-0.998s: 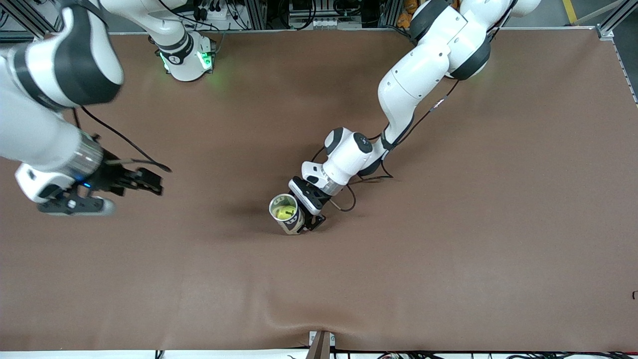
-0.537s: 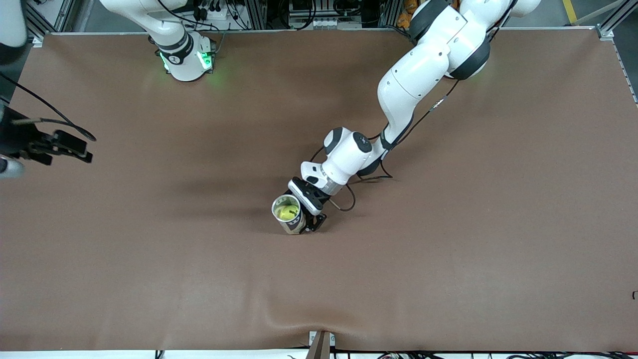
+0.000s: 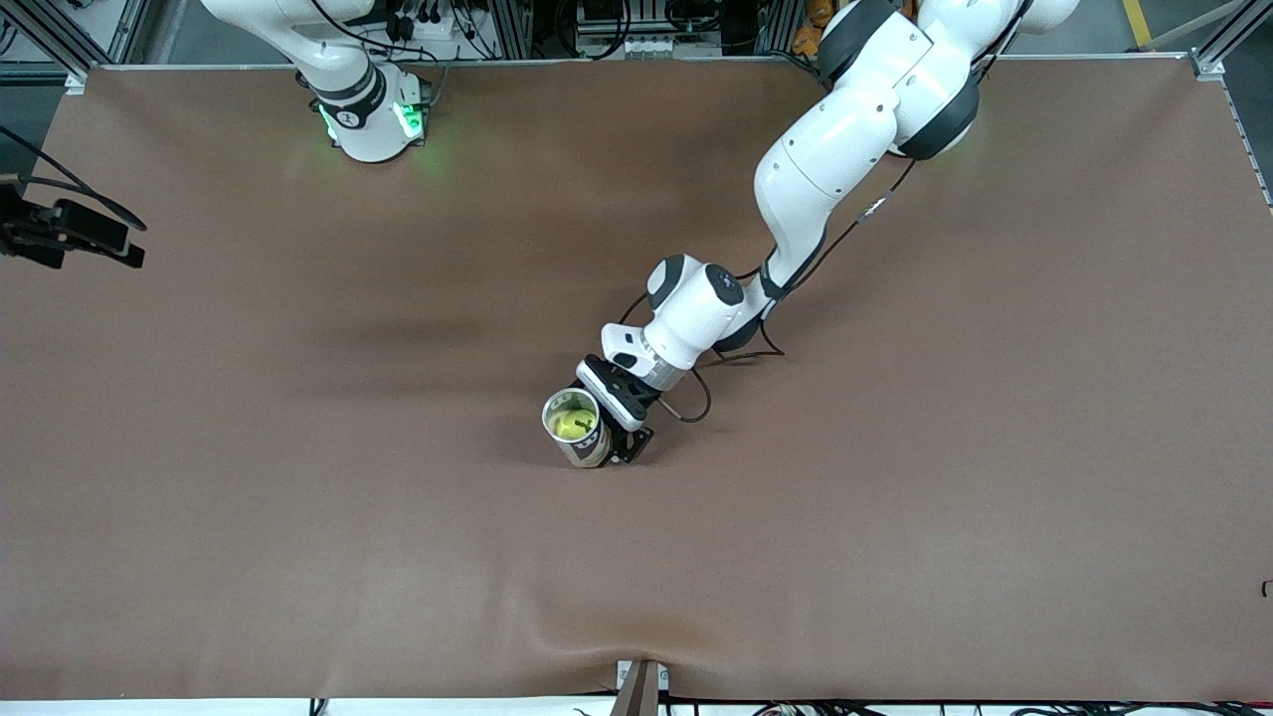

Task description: Insert tennis ball vertically with right arm

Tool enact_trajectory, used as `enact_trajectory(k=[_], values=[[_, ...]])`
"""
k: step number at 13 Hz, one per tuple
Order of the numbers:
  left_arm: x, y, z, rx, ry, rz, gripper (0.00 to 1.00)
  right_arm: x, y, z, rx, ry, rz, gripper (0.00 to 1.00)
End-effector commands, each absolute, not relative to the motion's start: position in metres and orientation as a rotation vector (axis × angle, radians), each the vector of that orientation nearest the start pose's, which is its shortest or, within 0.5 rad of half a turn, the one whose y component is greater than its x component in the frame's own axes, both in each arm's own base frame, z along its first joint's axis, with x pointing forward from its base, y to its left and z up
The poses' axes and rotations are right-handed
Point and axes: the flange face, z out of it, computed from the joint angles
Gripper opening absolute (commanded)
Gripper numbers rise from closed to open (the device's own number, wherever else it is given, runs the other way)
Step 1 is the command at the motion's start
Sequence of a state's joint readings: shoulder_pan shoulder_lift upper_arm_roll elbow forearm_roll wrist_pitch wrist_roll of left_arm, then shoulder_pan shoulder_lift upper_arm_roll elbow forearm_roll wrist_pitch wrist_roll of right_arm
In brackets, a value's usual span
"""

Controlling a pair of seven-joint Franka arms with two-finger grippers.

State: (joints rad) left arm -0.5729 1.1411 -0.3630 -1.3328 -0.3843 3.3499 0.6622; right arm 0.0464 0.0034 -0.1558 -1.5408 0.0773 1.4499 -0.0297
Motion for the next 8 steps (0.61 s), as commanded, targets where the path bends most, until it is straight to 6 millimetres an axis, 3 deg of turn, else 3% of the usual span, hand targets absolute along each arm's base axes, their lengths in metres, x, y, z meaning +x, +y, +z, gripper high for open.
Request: enact_trajectory(k=[1,5,8], values=[[0.552,-0.521,0.156,-3.049,1.22,-1.399,1.0,0.523,-0.037,0.642,-3.067,0.214,0.134,1.0],[0.545,-0.517,0.155,-3.043,1.192,-1.412,1.0,0.515,-0.038,0.651,-3.079,0.209,0.127,1.0],[0.539,-0.506,0.166,-3.039,1.209,-1.375,1.0,0.515,-0.043,0.657,-3.138,0.086,0.099,1.0]])
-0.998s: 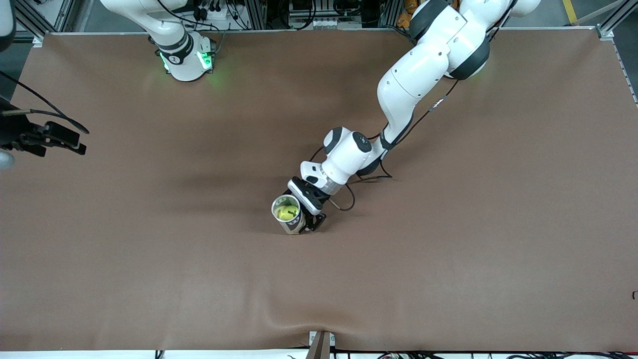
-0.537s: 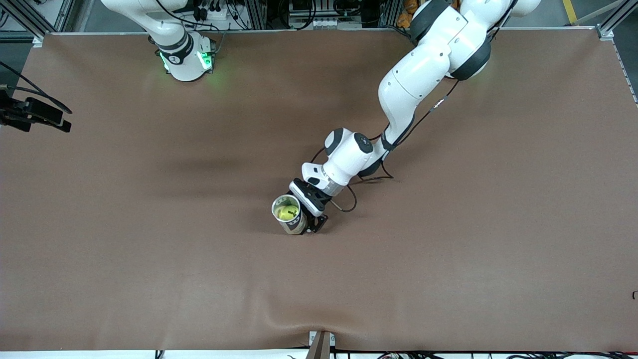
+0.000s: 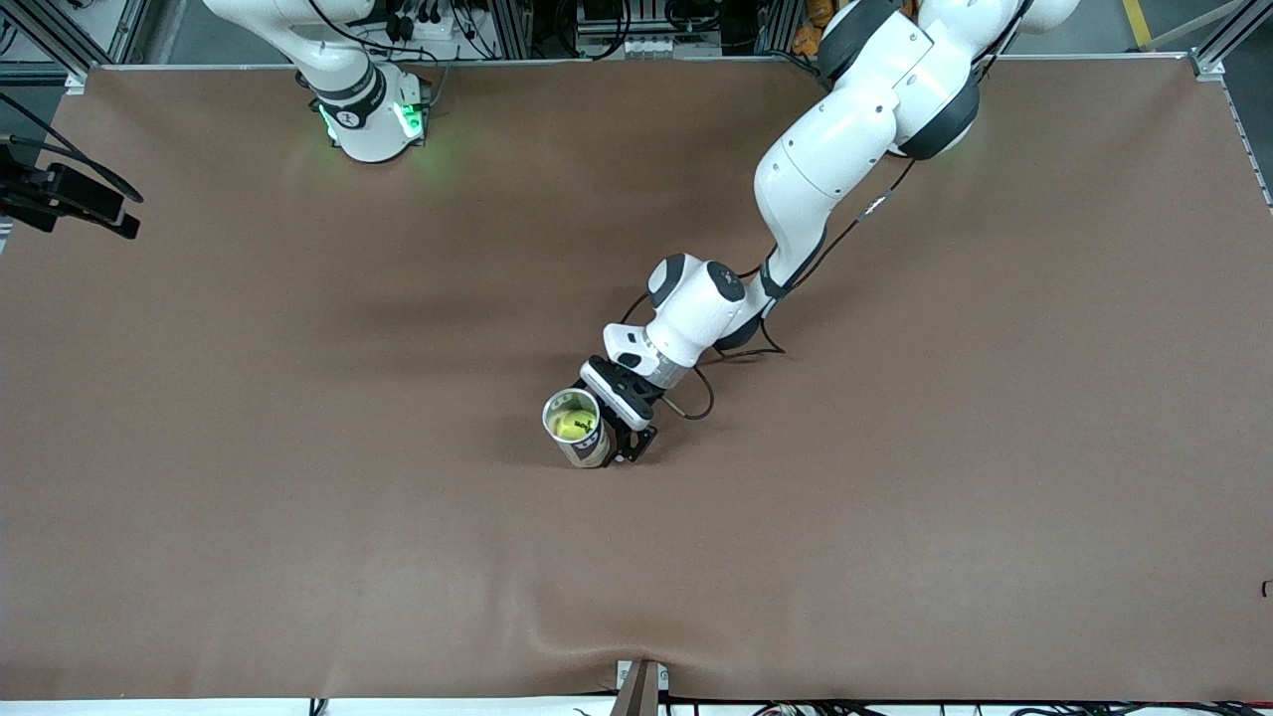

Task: Insert tennis ball vertically with right arm
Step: 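Open the left gripper and lift it away from the upright can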

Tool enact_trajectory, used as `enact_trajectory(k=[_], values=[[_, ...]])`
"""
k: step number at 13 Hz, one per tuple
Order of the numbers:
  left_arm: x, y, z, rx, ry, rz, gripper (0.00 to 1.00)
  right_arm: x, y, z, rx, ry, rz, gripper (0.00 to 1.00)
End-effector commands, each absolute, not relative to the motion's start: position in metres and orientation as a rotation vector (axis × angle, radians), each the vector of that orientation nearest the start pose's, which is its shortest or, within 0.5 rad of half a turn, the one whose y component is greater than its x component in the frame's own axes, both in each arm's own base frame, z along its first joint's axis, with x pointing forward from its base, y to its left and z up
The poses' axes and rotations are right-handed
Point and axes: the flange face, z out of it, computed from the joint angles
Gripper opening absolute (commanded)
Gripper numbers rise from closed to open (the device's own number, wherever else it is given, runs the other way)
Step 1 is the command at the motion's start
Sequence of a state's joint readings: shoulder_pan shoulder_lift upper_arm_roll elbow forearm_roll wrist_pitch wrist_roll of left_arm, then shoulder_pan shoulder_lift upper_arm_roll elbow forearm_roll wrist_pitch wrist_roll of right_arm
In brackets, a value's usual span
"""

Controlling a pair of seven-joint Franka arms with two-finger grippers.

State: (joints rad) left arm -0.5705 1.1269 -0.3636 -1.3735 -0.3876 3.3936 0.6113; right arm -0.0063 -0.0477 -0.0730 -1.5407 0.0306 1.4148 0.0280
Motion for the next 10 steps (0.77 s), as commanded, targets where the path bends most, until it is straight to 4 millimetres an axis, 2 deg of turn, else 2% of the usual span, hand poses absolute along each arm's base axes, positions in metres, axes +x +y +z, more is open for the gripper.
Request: enact_trajectory(k=[1,2,5,8,10], values=[[0.536,-0.502,0.169,-3.037,1.215,-1.361,1.0,0.517,-0.046,0.658,-3.141,0.069,0.087,1.0],[0.538,-0.493,0.168,-3.036,1.208,-1.344,1.0,0.518,-0.052,0.657,-3.138,0.082,0.077,1.0],[0.531,-0.475,0.167,-3.033,1.22,-1.278,1.0,0.521,-0.047,0.655,-3.133,0.07,0.077,1.0],[0.513,-0.464,0.167,-3.026,1.259,-1.208,1.0,0.525,-0.046,0.654,-3.13,0.055,0.057,1.0],[0.506,-0.445,0.17,-3.022,1.257,-1.164,1.0,0.53,-0.045,0.65,-3.128,0.049,0.037,1.0]])
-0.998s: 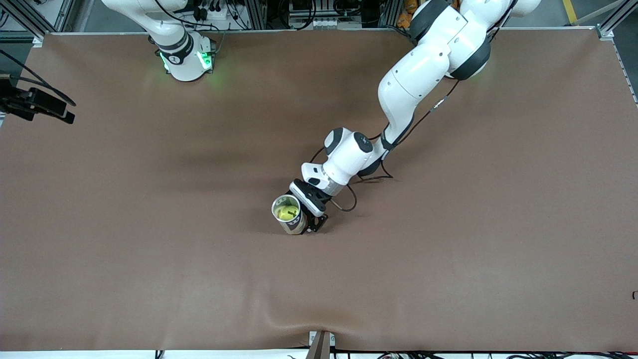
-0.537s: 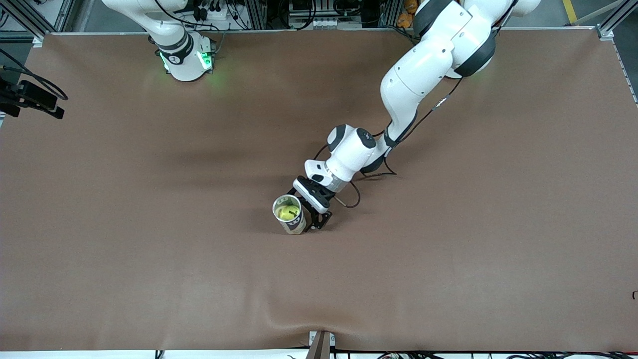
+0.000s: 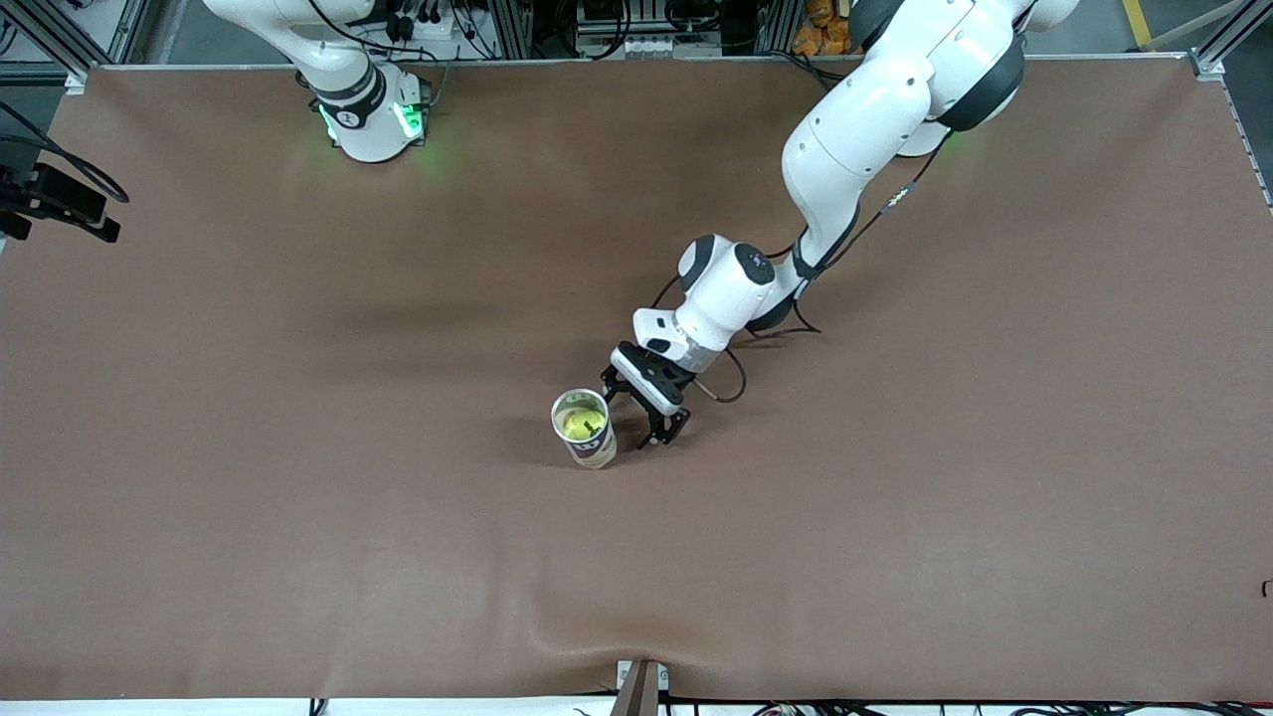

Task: Insert tennis ball vertically with right arm
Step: 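Open the left gripper and lift it away from the upright can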

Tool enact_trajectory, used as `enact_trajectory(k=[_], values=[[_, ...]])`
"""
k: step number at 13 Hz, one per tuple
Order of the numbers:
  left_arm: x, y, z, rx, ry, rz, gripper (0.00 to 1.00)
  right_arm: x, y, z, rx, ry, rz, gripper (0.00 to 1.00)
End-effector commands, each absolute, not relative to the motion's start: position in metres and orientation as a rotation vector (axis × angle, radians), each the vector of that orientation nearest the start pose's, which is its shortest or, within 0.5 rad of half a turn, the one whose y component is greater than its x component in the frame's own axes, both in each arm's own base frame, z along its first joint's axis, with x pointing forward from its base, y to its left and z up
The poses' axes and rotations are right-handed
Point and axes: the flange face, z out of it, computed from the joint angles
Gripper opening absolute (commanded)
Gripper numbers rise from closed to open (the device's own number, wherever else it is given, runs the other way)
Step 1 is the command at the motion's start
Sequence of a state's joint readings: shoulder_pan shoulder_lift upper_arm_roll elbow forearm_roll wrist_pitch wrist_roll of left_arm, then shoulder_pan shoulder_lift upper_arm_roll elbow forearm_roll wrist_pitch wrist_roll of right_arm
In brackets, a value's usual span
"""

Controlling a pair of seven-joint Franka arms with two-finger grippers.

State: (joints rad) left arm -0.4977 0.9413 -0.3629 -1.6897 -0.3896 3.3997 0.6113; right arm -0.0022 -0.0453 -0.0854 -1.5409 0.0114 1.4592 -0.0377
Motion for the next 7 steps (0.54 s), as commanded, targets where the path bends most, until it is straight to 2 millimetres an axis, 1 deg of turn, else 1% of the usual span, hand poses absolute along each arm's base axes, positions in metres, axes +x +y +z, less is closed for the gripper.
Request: enact_trajectory(k=[1,2,3,5,6,7], values=[[0.508,-0.429,0.175,-3.018,1.238,-1.149,1.0,0.53,-0.044,0.649,-3.126,0.047,0.04,1.0],[0.511,-0.413,0.183,-3.016,1.215,-1.141,1.0,0.531,-0.044,0.648,-3.126,0.047,0.044,1.0],[0.509,-0.402,0.189,-3.027,1.197,-1.128,1.0,0.531,-0.043,0.647,-3.126,0.042,0.047,1.0],[0.517,-0.367,0.194,-3.062,1.121,-1.095,1.0,0.533,-0.044,0.645,-3.126,-0.02,0.042,1.0],[0.522,-0.354,0.2,-3.077,1.083,-1.097,1.0,0.537,-0.047,0.643,-3.125,-0.025,0.02,1.0],[0.529,-0.343,0.205,-3.09,1.049,-1.098,1.0,0.541,-0.044,0.648,-3.128,-0.034,-0.037,1.0]])
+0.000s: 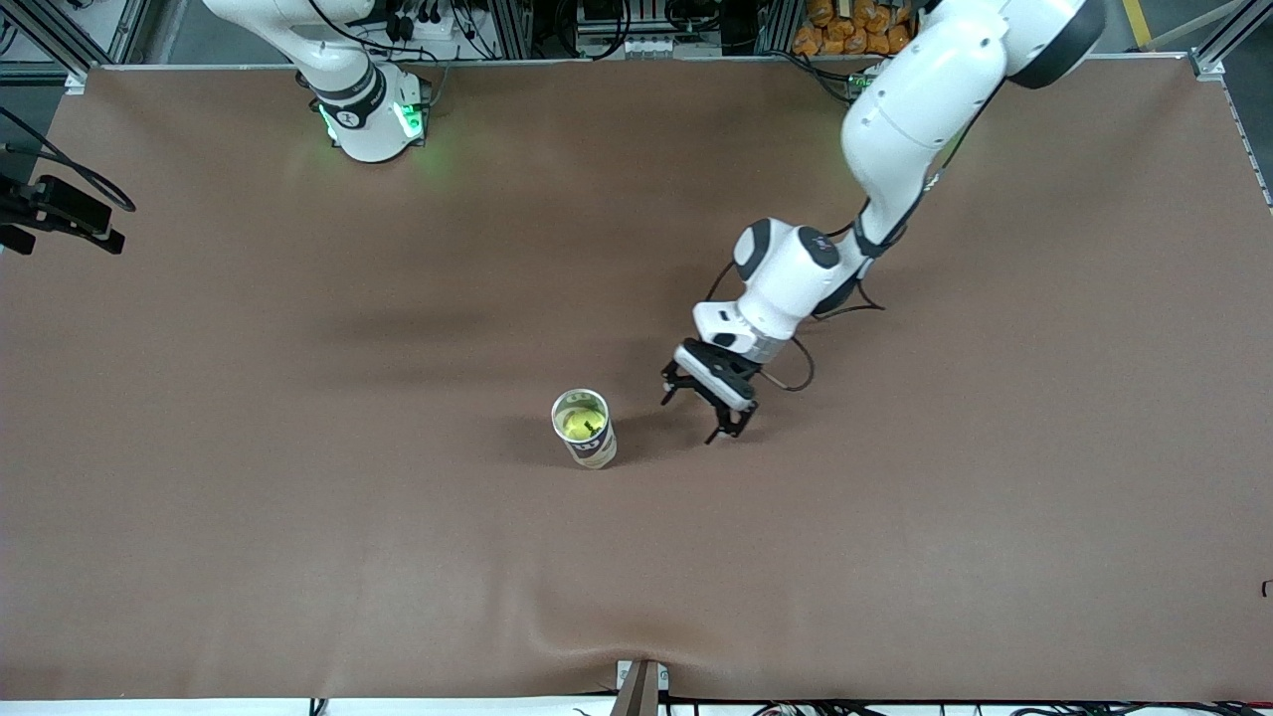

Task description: Insert tennis ball vertically with right arm

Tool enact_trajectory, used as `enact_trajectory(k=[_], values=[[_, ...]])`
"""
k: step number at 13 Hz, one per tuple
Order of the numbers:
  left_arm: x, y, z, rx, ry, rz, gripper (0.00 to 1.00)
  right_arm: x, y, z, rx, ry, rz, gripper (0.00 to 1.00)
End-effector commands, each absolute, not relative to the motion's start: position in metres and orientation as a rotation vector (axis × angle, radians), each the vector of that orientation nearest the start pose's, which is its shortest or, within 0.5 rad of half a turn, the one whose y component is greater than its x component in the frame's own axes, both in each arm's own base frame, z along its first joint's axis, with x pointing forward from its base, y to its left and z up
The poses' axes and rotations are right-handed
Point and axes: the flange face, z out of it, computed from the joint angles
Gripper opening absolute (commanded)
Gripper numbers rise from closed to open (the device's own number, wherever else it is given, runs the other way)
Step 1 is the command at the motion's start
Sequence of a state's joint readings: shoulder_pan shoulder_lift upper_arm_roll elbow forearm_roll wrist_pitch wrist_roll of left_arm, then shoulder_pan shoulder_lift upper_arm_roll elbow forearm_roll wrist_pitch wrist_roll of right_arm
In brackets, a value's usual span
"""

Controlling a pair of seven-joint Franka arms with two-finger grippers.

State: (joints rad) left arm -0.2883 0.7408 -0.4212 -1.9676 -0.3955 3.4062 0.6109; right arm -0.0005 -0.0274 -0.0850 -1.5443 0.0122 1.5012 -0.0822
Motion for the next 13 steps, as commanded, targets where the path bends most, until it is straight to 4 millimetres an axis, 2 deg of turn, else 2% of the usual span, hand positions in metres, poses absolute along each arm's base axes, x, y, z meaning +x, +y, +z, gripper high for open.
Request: enact_trajectory(k=[1,3,5,6,9,11,13], values=[[0.539,-0.332,0.214,-3.107,1.028,-1.082,1.0,0.539,-0.043,0.646,-3.125,-0.023,-0.01,1.0],[0.57,-0.303,0.243,-3.168,1.004,-0.988,1.0,0.537,-0.048,0.647,-3.119,0.01,0.007,1.0],[0.594,-0.275,0.273,-3.223,0.995,-0.895,1.0,0.538,-0.045,0.649,-3.112,0.0,-0.011,1.0],[0.606,-0.255,0.287,-3.258,0.981,-0.833,1.0,0.538,-0.045,0.65,-3.118,0.003,-0.013,1.0],[0.637,-0.179,0.34,-3.378,0.961,-0.569,1.0,0.536,-0.045,0.651,-3.117,0.041,-0.003,1.0],[0.65,-0.12,0.36,-3.452,0.885,-0.442,1.0,0.536,-0.044,0.651,-3.117,0.036,-0.005,1.0],[0.66,-0.077,0.384,-3.515,0.835,-0.334,1.0,0.536,-0.045,0.651,-3.117,0.038,0.0,1.0]])
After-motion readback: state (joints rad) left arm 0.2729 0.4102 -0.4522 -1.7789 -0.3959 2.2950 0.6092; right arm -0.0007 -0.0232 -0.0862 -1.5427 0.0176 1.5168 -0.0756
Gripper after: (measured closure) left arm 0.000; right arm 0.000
